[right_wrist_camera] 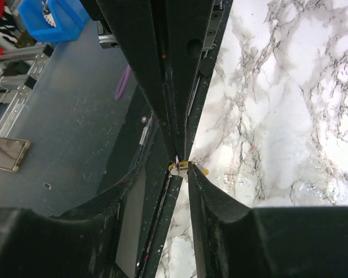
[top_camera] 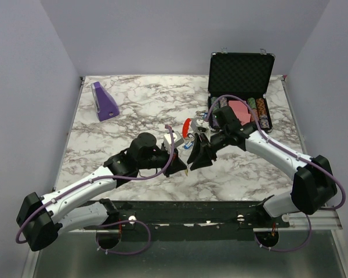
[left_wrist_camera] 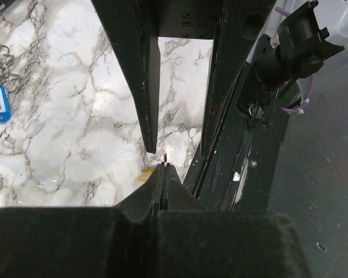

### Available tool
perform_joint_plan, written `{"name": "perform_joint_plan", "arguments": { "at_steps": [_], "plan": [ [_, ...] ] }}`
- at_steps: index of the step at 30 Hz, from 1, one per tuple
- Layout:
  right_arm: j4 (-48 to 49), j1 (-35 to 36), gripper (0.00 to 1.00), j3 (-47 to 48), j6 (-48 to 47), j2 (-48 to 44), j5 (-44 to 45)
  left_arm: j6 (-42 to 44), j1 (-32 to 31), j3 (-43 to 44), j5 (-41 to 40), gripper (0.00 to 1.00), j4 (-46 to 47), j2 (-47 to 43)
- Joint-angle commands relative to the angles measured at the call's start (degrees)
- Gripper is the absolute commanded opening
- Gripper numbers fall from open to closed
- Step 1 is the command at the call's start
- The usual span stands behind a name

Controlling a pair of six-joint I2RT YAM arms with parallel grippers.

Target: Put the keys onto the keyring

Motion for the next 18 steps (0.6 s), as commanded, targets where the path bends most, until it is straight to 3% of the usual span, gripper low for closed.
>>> {"name": "perform_joint_plan", "arguments": {
  "at_steps": [1, 18],
  "plan": [
    [-1.46, 0.62, 0.42, -0.16, -1.49, 0.75, 1.31, 1.25, 0.85, 2.31, 2.17, 0.0, -3.49, 0.67],
    [1.53, 1.59, 0.4, -0.78, 1.5, 1.37, 3.51, -0.6, 1.29, 1.96, 4.63, 0.0, -0.24, 1.72]
  ]
}}
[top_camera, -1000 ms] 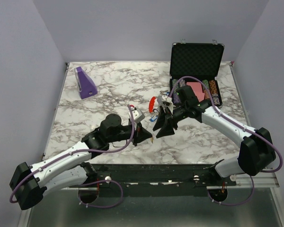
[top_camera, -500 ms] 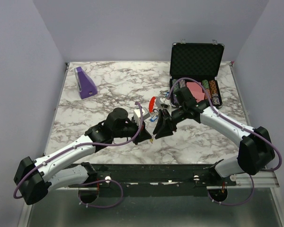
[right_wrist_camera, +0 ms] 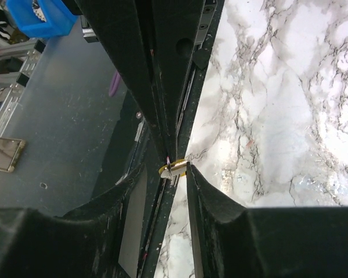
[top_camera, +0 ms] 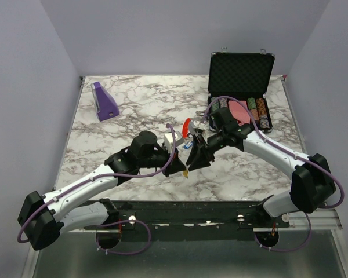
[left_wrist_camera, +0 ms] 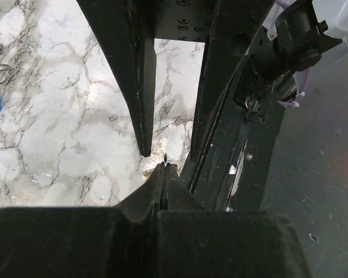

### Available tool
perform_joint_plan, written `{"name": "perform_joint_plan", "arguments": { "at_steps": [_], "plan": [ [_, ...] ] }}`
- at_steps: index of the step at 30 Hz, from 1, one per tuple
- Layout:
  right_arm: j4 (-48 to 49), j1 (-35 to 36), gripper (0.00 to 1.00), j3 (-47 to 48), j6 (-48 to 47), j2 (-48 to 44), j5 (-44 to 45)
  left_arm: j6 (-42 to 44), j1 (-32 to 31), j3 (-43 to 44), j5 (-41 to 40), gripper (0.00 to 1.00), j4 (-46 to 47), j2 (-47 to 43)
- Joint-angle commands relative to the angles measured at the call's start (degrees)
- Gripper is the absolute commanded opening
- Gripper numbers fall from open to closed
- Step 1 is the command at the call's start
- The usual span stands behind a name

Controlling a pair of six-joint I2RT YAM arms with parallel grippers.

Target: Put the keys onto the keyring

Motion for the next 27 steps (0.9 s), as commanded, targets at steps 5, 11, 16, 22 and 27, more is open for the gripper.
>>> {"name": "perform_joint_plan", "arguments": {
  "at_steps": [5, 11, 16, 22, 27],
  "plan": [
    [0.52, 0.7, 0.28, -0.67, -0.23, 0.48, 0.95, -1.01, 0.37, 0.87, 1.94, 0.0, 2.42, 0.5],
    [-0.18, 1.05, 0.22, -0.4, -0.93, 0.56, 1.3, -1.89, 0.46, -0.01, 1.76, 0.0, 3.57, -0.03],
    [-1.5, 1.31, 0.01, 0.3, -1.98, 0.65, 1.3, -2.24, 0.63, -0.54, 1.5, 0.0, 3.92, -0.56],
    [-3.35, 1.31, 0.01, 1.26, -2.95, 0.56, 0.78, -5.75, 1.25, -3.78, -0.25, 0.0, 8.31, -2.75],
    [-3.79, 1.31, 0.01, 1.44, -3.13, 0.3, 0.25, -11.03, 1.51, -10.54, -6.31, 0.35, 16.82, -8.98]
  ]
}}
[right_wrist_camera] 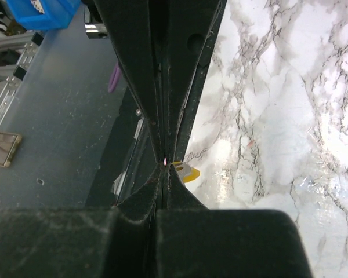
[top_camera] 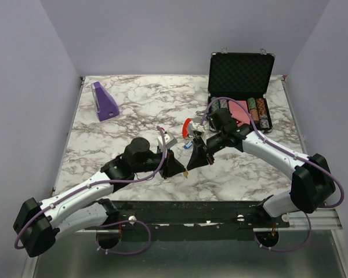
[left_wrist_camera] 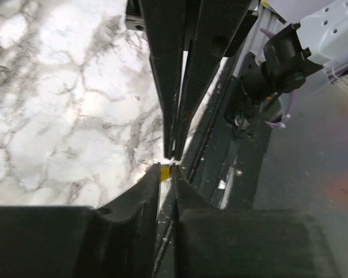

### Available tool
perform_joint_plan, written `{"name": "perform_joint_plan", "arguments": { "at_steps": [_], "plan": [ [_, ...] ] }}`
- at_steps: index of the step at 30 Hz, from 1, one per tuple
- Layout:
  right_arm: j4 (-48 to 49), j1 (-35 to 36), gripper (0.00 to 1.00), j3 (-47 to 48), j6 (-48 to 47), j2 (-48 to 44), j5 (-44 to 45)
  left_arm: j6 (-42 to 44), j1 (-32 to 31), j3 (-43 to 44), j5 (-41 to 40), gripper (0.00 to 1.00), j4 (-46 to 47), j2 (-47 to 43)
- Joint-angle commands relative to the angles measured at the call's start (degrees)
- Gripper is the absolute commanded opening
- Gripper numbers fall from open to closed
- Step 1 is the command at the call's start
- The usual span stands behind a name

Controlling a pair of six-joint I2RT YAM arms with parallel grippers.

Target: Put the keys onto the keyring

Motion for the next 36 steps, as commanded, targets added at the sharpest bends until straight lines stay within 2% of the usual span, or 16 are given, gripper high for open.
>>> {"name": "perform_joint_plan", "arguments": {
  "at_steps": [1, 5, 9, 11, 16, 20, 23, 27, 31, 36],
  "plan": [
    [-2.37, 0.37, 0.01, 1.2, -0.95, 0.41, -0.6, -5.72, 0.79, -6.62, -7.26, 0.44, 10.43, -8.2],
    [-1.49, 0.37, 0.01, 1.11, -0.15, 0.94, -0.69, -7.57, 0.79, -13.12, -12.97, 0.74, 15.1, -17.25],
    [-0.61, 0.37, 0.01, 0.77, 0.55, 1.11, -0.34, -8.36, 0.79, -18.57, -17.89, 0.92, 15.98, -25.96],
    [-0.26, 0.29, 0.01, 0.68, 0.9, 1.2, -0.34, -9.5, 0.97, -21.39, -20.26, 0.99, 16.07, -30.96],
    [0.36, 0.37, 0.01, 0.59, 1.08, 1.38, -0.61, -15.03, 0.97, -28.68, -25.81, 0.99, 14.84, -42.13],
    [1.76, 0.37, 0.01, 0.41, 2.39, 1.46, -0.51, -17.41, 1.06, -32.82, -26.16, 0.99, 14.23, -49.43],
    [3.25, 0.28, 0.01, 0.15, 4.15, 1.55, -0.87, -17.6, 0.97, -33.96, -25.47, 0.99, 13.61, -51.55],
    [5.28, 0.28, 0.01, -0.47, 6.61, 1.9, -1.22, -16.28, 1.06, -34.06, -22.39, 0.95, 16.41, -49.1],
    [6.86, 0.28, 0.01, -0.82, 8.37, 2.17, -1.22, -14.87, 1.06, -32.39, -18.62, 0.91, 20.45, -41.9],
    [9.32, 0.2, 0.01, -1.34, 11.27, 2.43, -0.61, -13.9, 0.97, -30.45, -14.83, 0.91, 25.64, -33.46]
  ]
}}
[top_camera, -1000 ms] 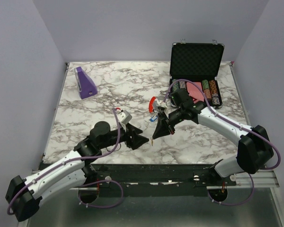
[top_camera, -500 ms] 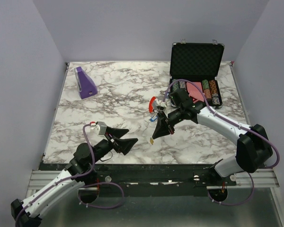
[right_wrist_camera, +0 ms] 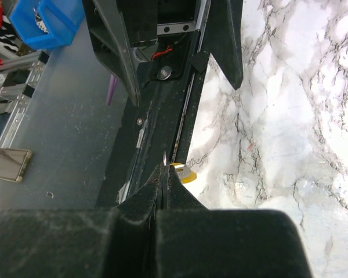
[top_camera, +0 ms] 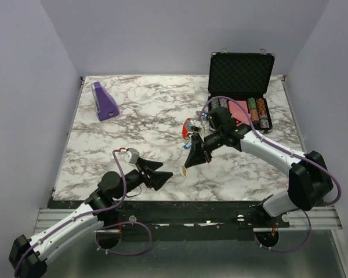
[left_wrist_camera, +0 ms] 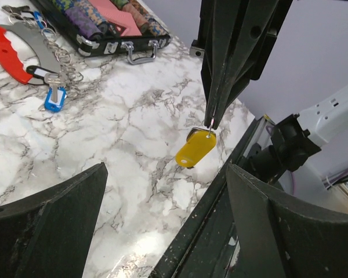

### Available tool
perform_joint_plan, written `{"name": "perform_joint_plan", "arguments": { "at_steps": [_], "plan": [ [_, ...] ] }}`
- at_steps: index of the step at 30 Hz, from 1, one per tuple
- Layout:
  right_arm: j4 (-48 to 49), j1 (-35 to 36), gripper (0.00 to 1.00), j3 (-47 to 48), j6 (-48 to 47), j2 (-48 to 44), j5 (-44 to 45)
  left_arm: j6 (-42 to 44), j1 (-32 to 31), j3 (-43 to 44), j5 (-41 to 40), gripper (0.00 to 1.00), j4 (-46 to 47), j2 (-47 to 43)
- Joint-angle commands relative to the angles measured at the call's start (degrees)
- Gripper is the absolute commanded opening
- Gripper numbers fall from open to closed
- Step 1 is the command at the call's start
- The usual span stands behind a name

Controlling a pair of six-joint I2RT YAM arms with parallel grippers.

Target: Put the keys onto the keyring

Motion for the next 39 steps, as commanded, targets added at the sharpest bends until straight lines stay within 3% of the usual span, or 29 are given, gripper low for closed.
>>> {"name": "perform_joint_plan", "arguments": {
  "at_steps": [1, 16, 28, 39],
  "plan": [
    [3.99, 0.13, 0.01, -1.11, 3.92, 1.01, -0.43, 1.79, 0.18, 1.9, 5.93, 0.9, 8.14, 6.02],
    [11.98, -0.57, 0.01, -3.13, 12.63, 2.24, -2.1, 2.23, 0.09, 1.02, 7.0, 0.81, 12.63, 7.18],
    [15.68, -0.57, 0.01, -4.27, 16.06, 2.42, -3.51, 1.8, 0.09, 0.05, 6.47, 0.79, 14.21, 6.74],
    [18.58, -0.57, 0.01, -4.97, 19.14, 2.33, -4.91, 0.21, 0.27, 1.02, 9.45, 0.51, 21.15, 17.1]
  ]
}}
